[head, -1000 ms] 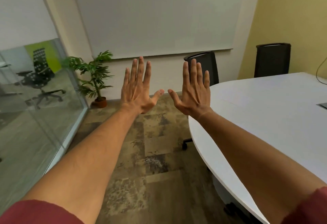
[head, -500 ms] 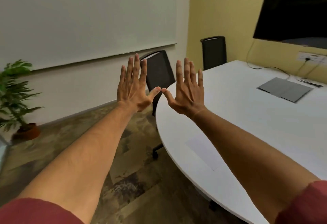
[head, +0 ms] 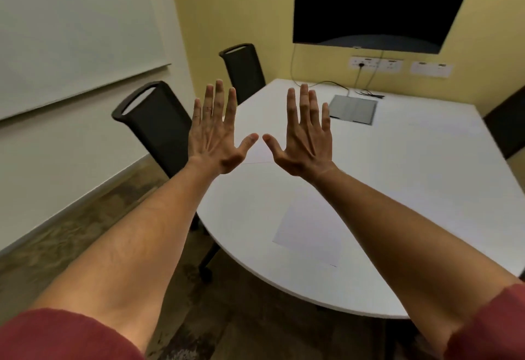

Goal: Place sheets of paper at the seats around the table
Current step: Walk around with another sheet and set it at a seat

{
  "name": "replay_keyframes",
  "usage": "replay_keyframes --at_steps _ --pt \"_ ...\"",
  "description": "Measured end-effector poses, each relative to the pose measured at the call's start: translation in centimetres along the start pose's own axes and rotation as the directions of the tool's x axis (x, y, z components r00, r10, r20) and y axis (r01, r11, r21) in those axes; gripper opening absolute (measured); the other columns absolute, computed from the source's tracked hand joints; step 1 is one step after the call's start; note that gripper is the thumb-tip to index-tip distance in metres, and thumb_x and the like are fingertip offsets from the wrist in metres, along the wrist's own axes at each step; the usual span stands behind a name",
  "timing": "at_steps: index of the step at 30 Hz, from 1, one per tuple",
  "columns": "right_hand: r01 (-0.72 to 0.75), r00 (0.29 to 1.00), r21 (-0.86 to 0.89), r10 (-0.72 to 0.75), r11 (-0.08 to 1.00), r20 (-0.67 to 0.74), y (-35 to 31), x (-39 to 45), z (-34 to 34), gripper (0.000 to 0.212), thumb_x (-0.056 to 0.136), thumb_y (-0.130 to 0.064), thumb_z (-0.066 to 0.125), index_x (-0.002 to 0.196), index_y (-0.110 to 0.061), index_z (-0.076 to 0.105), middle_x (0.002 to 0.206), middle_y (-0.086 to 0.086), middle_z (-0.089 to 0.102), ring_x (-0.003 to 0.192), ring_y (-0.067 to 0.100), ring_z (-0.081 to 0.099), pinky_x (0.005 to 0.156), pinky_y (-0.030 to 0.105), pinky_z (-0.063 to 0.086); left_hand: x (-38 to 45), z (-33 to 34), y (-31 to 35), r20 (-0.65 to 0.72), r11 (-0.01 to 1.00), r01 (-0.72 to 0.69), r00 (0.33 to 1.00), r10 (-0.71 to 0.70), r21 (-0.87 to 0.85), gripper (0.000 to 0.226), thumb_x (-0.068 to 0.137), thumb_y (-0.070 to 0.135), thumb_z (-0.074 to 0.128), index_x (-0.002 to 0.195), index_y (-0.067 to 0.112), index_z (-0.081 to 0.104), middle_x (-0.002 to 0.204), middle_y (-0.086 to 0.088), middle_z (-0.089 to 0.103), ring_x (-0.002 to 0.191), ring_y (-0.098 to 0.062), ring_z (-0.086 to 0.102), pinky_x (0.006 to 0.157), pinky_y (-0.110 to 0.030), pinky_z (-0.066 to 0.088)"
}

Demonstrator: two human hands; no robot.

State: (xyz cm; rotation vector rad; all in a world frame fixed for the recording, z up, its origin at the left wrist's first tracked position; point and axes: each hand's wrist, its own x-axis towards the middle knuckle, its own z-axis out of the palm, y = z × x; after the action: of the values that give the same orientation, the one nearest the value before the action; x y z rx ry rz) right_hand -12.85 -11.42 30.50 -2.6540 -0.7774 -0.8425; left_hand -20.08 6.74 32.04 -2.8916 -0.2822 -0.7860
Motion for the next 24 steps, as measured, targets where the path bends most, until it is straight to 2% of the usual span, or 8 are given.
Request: replay_keyframes --at_steps 7,14,24 --pt "-0.153 0.986 -0.126 0.161 0.980 0.054 5.5 -0.6 2.9 0.100 0.086 -0.074 0.028 0.157 -0.012 -0.007 0.165 0.015 -0.010 0.152 0.032 -0.008 0.122 0.053 0.001 3.9 6.3 4.1 0.035 0.980 -0.137 0.989 0.144 -0.147 0.097 0.088 0.074 0.019 0.154 0.014 -0.019 0.162 -0.014 -0.022 0.150 -0.030 -0.019 0.122 -0.050 -0.004" --pt "-0.263 0.955 -0.173 0.281 0.949 0.092 11.4 -0.3 7.0 0.100 0.086 -0.072 0.030 0.157 -0.012 -0.007 0.164 0.016 -0.010 0.152 0.031 -0.009 0.122 0.053 -0.001 7.2 12.8 8.5 0.091 0.955 -0.222 0.966 0.243 -0.195 0.096 0.090 0.073 0.022 0.155 0.014 -0.017 0.163 -0.014 -0.021 0.150 -0.029 -0.020 0.122 -0.050 -0.005" --pt "-0.384 0.873 -0.222 0.431 0.896 0.227 16.2 -2.8 13.3 0.096 0.089 -0.068 0.032 0.156 -0.013 -0.009 0.164 0.015 -0.011 0.152 0.031 -0.009 0.122 0.053 0.000 8.0 22.1 11.7 0.240 0.915 -0.257 0.910 0.337 -0.310 0.096 0.090 0.072 0.025 0.155 0.014 -0.017 0.163 -0.014 -0.019 0.151 -0.028 -0.017 0.123 -0.047 -0.004"
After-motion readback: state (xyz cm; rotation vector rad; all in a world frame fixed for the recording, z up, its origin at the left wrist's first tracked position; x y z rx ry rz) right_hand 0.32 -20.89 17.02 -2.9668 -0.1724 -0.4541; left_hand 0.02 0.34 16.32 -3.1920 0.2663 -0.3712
